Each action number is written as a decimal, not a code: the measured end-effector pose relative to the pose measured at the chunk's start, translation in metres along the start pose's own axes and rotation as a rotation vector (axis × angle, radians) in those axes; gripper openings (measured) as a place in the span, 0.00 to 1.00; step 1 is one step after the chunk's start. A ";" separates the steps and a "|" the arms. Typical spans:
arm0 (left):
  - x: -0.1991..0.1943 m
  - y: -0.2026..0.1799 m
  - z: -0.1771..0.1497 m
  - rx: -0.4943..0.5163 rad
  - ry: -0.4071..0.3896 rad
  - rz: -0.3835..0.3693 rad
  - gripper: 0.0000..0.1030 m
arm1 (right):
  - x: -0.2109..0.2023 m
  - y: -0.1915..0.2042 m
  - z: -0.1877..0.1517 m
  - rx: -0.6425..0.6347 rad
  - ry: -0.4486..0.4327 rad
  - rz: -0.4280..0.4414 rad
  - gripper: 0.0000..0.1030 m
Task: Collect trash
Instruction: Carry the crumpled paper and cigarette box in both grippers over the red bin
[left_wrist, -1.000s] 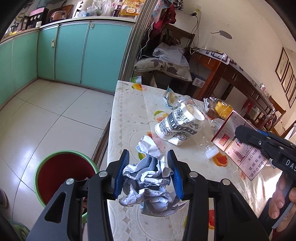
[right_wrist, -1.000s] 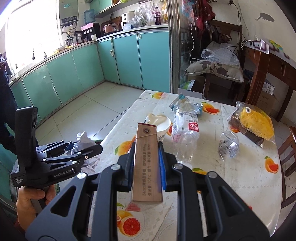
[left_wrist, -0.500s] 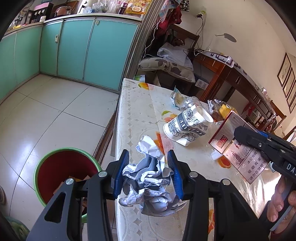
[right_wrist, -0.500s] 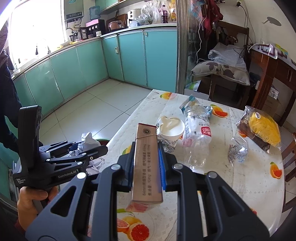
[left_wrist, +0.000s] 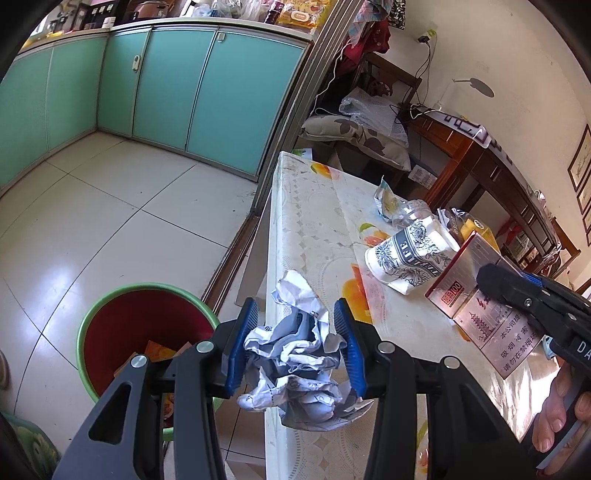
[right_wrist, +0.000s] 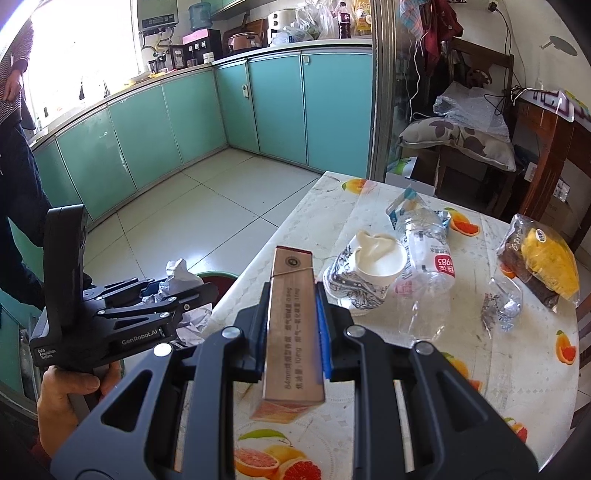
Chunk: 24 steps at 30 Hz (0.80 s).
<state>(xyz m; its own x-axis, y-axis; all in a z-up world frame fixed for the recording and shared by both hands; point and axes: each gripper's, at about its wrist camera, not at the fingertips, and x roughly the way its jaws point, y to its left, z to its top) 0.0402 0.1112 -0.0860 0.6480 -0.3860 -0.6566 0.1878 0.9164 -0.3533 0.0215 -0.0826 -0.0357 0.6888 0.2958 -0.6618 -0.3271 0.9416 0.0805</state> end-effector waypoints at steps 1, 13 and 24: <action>0.000 0.003 0.000 -0.007 0.000 0.005 0.40 | 0.001 0.002 0.001 -0.002 0.000 0.004 0.21; 0.013 0.062 -0.006 -0.127 0.016 0.106 0.40 | 0.015 0.030 0.018 -0.042 -0.010 0.051 0.21; 0.032 0.112 -0.011 -0.232 0.071 0.174 0.40 | 0.056 0.058 0.030 -0.043 0.055 0.139 0.21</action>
<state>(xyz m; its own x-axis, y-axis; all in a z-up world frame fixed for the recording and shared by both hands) 0.0742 0.2006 -0.1542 0.6008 -0.2388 -0.7629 -0.1005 0.9242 -0.3685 0.0604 -0.0061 -0.0457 0.5992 0.4125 -0.6862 -0.4448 0.8841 0.1430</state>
